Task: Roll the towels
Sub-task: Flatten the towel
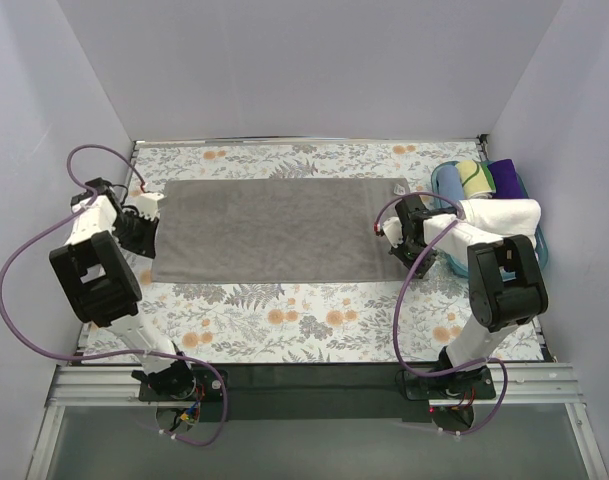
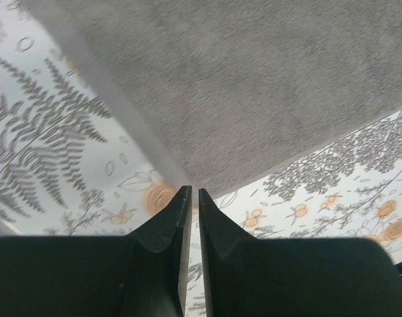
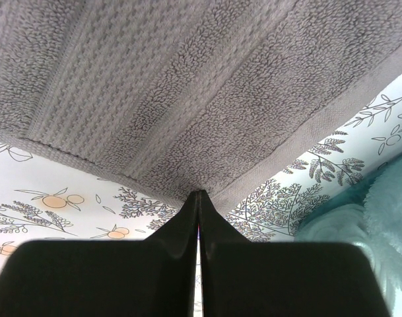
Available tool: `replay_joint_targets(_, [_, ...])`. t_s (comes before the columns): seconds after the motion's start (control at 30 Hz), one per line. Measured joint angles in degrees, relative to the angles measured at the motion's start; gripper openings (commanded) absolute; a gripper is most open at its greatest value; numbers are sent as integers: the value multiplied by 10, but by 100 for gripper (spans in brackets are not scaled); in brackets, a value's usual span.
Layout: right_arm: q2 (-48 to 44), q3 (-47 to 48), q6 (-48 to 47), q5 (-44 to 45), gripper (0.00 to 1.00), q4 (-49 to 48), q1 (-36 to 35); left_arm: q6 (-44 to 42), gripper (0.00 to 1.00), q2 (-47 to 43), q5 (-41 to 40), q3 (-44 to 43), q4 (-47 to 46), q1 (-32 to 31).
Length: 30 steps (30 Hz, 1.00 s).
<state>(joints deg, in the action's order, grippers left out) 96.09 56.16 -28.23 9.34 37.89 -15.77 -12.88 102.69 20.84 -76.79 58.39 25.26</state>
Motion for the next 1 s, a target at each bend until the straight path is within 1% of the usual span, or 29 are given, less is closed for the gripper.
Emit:
replay_joint_targets(0.17, [6,6,0,2,1,7,0,14,9,3,9,32,-16,-25])
replay_joint_targets(0.3, [8,9,0,2,1,10,0,28,3,17,5,62,-35,-30])
replay_joint_targets(0.4, [11,13,0,0,1,14,0,34,0,19,-24,95,-57,-29])
replay_joint_targets(0.5, [16,19,-3,-7,1,22,0,37,0,11,-41,109,-71,-18])
replay_joint_targets(0.63, [16,19,-5,-24,1,36,-5,32,0,5,-51,117,-78,15])
replay_joint_targets(0.77, [10,12,-5,-43,1,51,-31,18,0,2,-56,119,-76,44])
replay_joint_targets(0.93, [-9,-10,-7,-73,1,79,-68,-3,0,-5,-68,125,-75,56])
replay_joint_targets(0.97, [-12,-12,-7,-80,3,85,-70,-6,0,-5,-69,125,-74,56])
replay_joint_targets(1.0, [-14,-14,-7,-87,9,90,-71,-10,6,-5,-67,123,-71,57])
